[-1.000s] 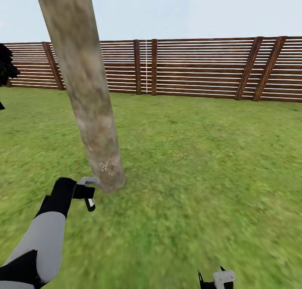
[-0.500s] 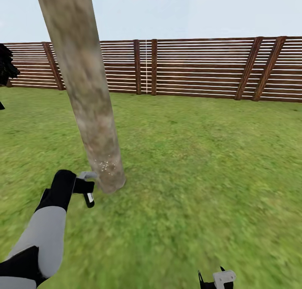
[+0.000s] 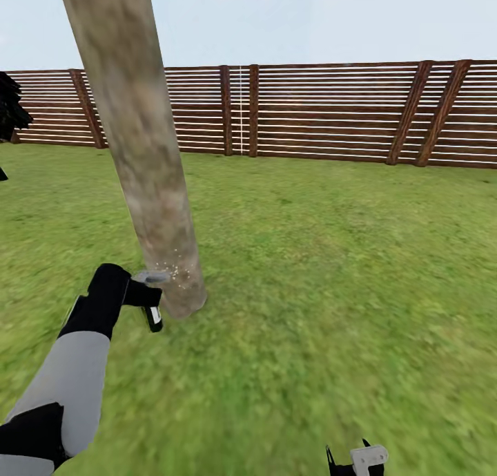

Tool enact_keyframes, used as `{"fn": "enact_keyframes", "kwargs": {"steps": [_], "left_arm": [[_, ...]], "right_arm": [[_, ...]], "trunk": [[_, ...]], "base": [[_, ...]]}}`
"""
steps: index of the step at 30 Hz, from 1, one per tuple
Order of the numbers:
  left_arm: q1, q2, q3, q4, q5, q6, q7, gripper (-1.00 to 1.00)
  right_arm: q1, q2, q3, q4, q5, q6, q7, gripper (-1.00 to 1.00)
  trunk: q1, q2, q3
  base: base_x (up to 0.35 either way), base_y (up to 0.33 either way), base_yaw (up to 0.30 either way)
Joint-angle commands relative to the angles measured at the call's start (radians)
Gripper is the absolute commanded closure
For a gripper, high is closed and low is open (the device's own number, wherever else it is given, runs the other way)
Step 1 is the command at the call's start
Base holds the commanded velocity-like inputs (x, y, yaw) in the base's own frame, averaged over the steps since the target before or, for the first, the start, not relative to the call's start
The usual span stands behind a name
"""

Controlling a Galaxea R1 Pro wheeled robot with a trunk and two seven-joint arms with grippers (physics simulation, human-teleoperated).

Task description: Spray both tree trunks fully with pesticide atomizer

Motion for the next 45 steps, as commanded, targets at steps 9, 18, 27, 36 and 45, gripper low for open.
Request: {"fn": "enact_keyframes", "kwargs": {"steps": [9,18,27,36,45], "left_arm": [[-0.032,-0.012,-0.057,-0.014,-0.008,0.005,-0.047,1.0],[-0.051,0.009,-0.063,-0.017,-0.011,0.007,-0.103,1.0],[-0.069,0.041,-0.053,-0.016,-0.018,0.006,-0.102,1.0],[-0.069,0.044,-0.063,-0.013,-0.035,0.006,-0.102,1.0],[-0.126,0.109,-0.054,-0.002,-0.042,0.012,-0.102,1.0]], "right_arm": [[0.0,0.0,0.0,0.0,0.0,0.0,0.0,-1.0],[0.0,-0.001,0.0,0.0,0.0,0.0,0.0,-1.0],[0.0,-0.002,0.0,0.0,0.0,0.0,0.0,-1.0],[0.0,-0.002,0.0,0.0,0.001,0.0,0.0,-1.0],[0.0,-0.002,0.0,0.0,0.001,0.0,0.0,-1.0]], "trunk": [[0.0,0.0,0.0],[0.0,0.0,0.0],[0.0,0.0,0.0],[0.0,0.0,0.0],[0.0,0.0,0.0]], "base": [[0.0,0.0,0.0],[0.0,0.0,0.0],[-0.068,0.011,0.0],[-0.046,0.012,0.0],[0.0,0.0,0.0]]}}
